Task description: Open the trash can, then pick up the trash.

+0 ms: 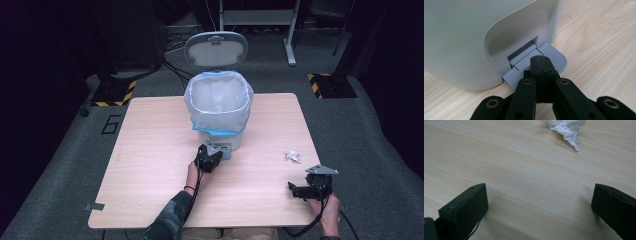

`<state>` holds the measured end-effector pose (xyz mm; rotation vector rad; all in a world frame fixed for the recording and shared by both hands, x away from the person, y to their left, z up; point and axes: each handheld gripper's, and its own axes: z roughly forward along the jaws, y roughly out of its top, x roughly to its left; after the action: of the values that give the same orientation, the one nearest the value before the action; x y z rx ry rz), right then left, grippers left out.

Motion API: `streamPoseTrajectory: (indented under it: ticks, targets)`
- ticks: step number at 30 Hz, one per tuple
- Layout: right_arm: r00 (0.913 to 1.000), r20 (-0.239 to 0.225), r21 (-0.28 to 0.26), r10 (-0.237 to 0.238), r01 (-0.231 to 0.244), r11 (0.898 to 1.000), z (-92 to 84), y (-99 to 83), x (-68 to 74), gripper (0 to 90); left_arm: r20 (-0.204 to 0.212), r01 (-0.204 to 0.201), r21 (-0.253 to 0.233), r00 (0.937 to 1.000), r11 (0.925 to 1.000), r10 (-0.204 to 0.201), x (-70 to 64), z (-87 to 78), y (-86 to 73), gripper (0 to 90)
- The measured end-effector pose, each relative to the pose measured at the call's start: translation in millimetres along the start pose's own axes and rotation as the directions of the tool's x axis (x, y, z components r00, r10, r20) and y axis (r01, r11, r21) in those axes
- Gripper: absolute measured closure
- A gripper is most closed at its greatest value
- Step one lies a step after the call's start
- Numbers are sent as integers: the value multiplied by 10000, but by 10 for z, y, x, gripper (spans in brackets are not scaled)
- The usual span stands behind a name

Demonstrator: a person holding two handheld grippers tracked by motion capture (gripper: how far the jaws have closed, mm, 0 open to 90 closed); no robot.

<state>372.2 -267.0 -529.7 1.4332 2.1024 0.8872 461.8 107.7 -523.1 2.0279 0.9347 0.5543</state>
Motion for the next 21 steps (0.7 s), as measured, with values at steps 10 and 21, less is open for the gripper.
streamPoseTrajectory:
  ticks: [10, 21]
  targets:
    - [10000, 2, 2, 1, -1, 10000, 0, 0, 0, 0, 60, 114, -155, 9999, 9998, -113, 5, -1, -19, 900]
    - [9999, 77, -18, 96, -95, 10000, 3, 1, 4, 0, 268, 351, -195, 9990, 9992, -346, 41, -4, -24, 900]
